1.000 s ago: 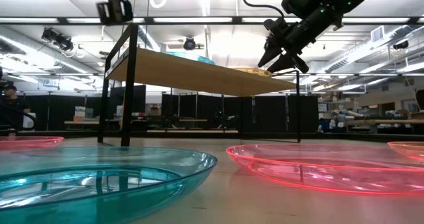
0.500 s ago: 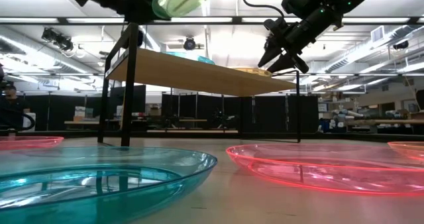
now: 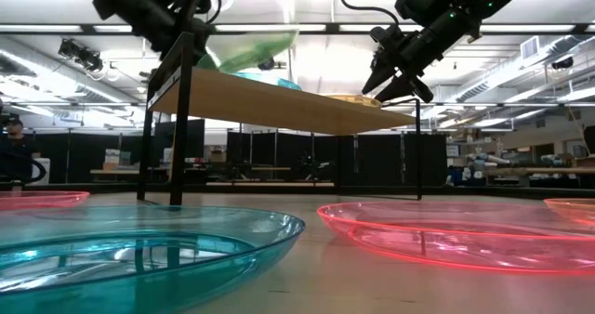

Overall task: Place and stack plates onto a shelf
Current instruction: Stack the green plate on the blue plate on the shelf

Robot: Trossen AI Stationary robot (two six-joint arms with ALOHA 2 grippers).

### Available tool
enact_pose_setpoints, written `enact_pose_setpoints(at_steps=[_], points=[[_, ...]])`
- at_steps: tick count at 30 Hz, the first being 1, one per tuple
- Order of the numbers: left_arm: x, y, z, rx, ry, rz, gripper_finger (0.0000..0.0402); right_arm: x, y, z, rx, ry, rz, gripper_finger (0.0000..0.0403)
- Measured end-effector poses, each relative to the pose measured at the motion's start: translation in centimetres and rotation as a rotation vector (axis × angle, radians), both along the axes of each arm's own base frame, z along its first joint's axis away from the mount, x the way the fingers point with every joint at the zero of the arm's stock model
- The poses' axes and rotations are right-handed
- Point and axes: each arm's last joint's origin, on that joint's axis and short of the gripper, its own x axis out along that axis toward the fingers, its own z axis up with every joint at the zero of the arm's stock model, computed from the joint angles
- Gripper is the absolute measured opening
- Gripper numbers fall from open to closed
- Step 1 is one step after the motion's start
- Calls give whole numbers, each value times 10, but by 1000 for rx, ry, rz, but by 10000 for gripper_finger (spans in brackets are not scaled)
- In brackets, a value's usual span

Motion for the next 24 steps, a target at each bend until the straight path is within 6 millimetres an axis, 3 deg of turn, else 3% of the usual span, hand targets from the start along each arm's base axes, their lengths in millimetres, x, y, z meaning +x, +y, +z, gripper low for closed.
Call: enact_pose_setpoints(at_steps=[24], points=[[-4,1,-5,47,90,63,15,0,0,0,0,0,0,163]])
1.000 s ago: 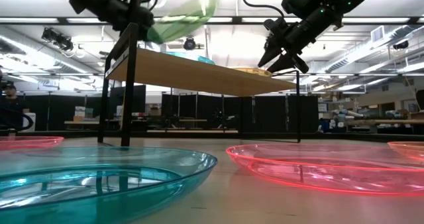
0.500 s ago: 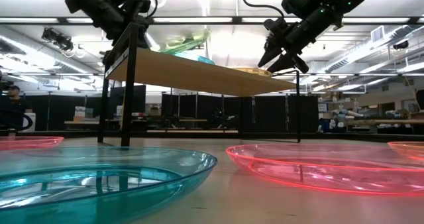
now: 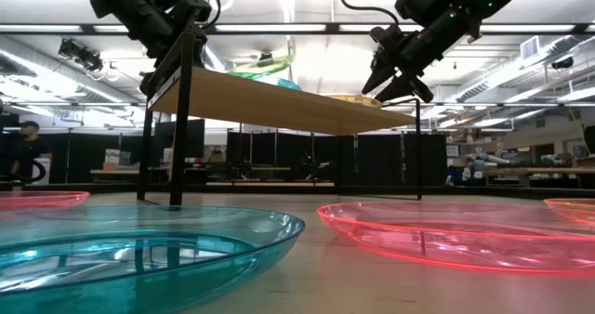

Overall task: Place and stack plates onto a shelf
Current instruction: Stack the green plate on the blue plate on the shelf

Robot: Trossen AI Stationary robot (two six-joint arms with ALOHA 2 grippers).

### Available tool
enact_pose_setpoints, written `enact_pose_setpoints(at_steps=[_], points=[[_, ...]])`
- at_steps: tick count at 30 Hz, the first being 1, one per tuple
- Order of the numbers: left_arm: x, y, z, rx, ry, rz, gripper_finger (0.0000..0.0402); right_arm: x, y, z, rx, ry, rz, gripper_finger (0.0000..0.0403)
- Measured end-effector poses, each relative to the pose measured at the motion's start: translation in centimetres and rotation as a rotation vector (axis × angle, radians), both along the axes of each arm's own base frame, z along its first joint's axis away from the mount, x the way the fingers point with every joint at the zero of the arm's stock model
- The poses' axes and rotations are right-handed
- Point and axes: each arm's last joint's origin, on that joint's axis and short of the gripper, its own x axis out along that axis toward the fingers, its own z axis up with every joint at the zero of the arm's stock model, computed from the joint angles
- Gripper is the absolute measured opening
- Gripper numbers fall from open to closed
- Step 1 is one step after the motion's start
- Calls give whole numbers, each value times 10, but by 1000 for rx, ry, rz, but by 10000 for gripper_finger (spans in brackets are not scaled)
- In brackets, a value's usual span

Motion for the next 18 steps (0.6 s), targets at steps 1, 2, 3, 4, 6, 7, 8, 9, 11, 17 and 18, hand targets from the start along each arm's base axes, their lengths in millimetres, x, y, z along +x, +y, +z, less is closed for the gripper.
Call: enact_pose_setpoints(at_steps=[1,2,3,4,6,7,8,9,11,17,18], points=[[0,0,0,0,0,0,15,0,0,0,0,0,0,163],[0,0,0,0,0,0,15,0,0,0,0,0,0,163],[0,0,0,0,0,0,16,0,0,0,0,0,0,163],[0,0,0,0,0,0,16,0,0,0,0,0,0,163],[0,0,0,0,0,0,16,0,0,0,0,0,0,163],[0,0,0,0,-1,0,16,0,0,0,0,0,0,163],[0,0,0,0,-1,0,17,0,0,0,0,0,0,163],[0,0,0,0,-1,0,17,0,0,0,0,0,0,163],[0,0,0,-1,-1,0,18,0,0,0,0,0,0,163],[0,0,0,-1,-1,1,18,0,0,0,0,0,0,163],[0,0,0,-1,-1,1,18,0,0,0,0,0,0,163]])
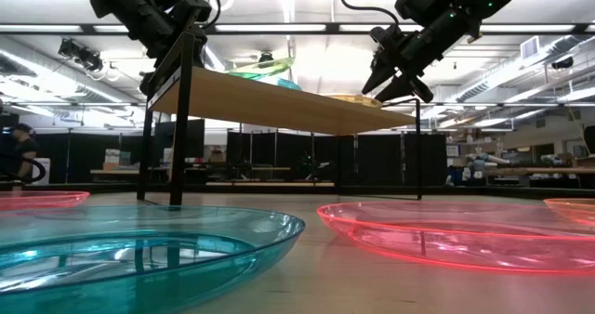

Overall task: Place and stack plates onto a shelf
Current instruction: Stack the green plate on the blue plate on the shelf, then stack the orange plate on the other orange plate on the shelf

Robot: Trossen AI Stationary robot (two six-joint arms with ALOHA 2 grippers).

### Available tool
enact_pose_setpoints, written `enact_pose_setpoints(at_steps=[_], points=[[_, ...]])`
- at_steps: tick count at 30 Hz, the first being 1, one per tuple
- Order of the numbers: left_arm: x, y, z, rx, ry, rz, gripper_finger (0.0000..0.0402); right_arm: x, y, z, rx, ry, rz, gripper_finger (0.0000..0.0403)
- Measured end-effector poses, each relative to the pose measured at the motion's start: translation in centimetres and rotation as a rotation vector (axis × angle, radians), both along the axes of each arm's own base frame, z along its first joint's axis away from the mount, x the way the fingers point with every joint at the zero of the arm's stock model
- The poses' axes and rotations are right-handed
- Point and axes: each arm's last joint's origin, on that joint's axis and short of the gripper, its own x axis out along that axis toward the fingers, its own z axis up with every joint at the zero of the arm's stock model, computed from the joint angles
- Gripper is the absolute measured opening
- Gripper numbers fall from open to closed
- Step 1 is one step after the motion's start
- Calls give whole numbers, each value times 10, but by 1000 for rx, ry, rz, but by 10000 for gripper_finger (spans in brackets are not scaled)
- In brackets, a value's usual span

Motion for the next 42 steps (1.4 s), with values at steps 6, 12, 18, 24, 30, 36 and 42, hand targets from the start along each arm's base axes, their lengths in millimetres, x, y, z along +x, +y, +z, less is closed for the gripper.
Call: enact_pose_setpoints(at_steps=[6,12,18,24,30,36,42], points=[[0,0,0,0,0,0,19,0,0,0,0,0,0,163],[0,0,0,2,1,2,39,0,0,0,0,0,0,163],[0,0,0,3,1,3,80,0,0,0,0,0,0,163],[0,0,0,3,1,2,120,0,0,0,0,0,0,163],[0,0,0,4,1,2,152,0,0,0,0,0,0,163],[0,1,0,18,10,20,163,0,0,0,0,0,0,163],[-1,2,0,43,23,51,163,-3,2,8,29,-73,89,163]])
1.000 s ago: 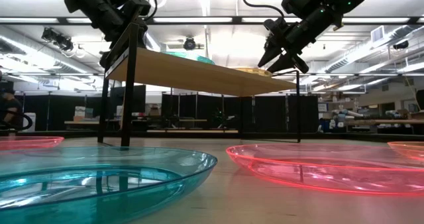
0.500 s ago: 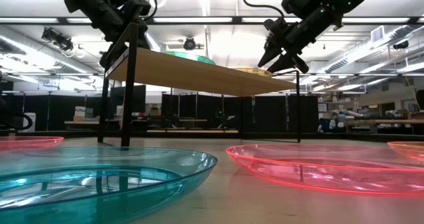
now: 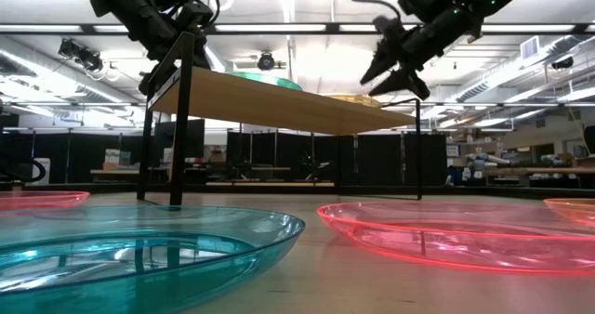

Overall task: Place and stack plates onto a shelf
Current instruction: Stack the orange plate on the other orange plate on the shelf

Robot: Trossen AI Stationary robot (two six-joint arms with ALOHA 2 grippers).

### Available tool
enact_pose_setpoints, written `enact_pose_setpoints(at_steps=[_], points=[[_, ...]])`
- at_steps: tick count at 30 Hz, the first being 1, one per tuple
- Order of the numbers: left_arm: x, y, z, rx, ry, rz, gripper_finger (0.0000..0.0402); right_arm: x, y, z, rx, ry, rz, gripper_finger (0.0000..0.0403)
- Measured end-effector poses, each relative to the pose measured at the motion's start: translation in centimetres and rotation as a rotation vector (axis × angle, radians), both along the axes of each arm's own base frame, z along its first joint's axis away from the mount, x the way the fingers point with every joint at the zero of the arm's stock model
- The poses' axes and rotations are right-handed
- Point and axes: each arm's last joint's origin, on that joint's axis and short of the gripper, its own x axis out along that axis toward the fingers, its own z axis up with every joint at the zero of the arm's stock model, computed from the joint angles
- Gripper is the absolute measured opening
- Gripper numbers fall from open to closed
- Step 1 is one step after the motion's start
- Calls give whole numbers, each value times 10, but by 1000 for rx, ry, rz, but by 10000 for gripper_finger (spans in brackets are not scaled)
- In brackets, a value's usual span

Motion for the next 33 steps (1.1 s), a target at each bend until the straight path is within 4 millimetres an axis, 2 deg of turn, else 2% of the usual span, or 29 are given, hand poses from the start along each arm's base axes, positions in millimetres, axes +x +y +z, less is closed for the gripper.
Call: enact_pose_setpoints(at_steps=[7,13,18,23,33], points=[[0,0,0,0,0,0,163,-15,13,27,-46,-119,59,163],[0,0,0,0,0,0,163,-25,42,49,-97,-205,139,163],[0,0,0,0,-1,0,163,-34,70,59,-81,-235,232,163],[0,0,0,0,-1,0,163,-43,97,59,-35,-191,325,163],[0,0,0,0,-1,-2,163,-51,147,38,17,76,465,163]])
